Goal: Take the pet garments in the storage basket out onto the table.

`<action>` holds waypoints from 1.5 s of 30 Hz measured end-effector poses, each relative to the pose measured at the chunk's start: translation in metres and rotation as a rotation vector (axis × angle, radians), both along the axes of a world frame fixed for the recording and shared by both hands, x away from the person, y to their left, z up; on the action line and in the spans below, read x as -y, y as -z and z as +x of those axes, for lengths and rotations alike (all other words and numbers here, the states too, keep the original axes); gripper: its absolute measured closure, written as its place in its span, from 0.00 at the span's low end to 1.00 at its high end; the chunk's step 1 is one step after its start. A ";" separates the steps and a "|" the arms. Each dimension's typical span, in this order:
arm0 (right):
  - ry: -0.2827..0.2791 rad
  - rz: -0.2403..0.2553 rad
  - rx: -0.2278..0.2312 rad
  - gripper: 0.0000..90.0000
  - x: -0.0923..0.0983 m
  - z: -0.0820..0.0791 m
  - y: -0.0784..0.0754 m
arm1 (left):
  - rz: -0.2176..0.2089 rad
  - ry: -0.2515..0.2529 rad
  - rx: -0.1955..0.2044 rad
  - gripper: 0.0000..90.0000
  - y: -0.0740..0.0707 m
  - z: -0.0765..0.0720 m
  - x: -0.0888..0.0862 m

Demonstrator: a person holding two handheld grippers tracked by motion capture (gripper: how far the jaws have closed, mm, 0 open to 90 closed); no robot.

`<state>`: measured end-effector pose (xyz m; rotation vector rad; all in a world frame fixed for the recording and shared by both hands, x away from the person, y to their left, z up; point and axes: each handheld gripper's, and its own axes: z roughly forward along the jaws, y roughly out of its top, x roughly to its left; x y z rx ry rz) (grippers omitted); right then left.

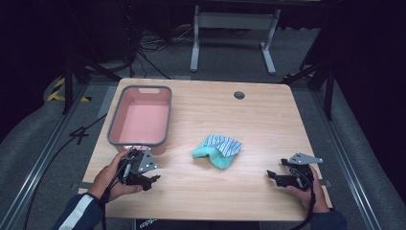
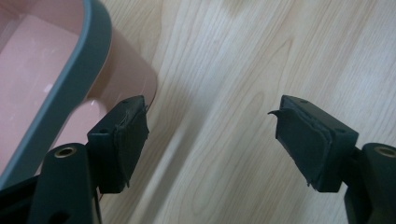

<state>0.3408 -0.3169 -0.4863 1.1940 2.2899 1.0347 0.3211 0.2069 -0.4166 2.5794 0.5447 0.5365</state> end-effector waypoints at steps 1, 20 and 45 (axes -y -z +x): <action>0.000 0.000 0.000 0.24 0.000 0.000 0.000 | 0.003 -0.004 0.002 0.27 0.001 -0.001 -0.002; 0.000 -0.002 0.001 0.24 0.000 0.000 0.000 | -0.086 -0.132 -0.055 0.24 0.034 0.002 -0.072; 0.005 -0.009 0.006 0.24 -0.001 -0.001 0.000 | -0.348 -0.274 -0.101 0.15 0.066 -0.002 -0.115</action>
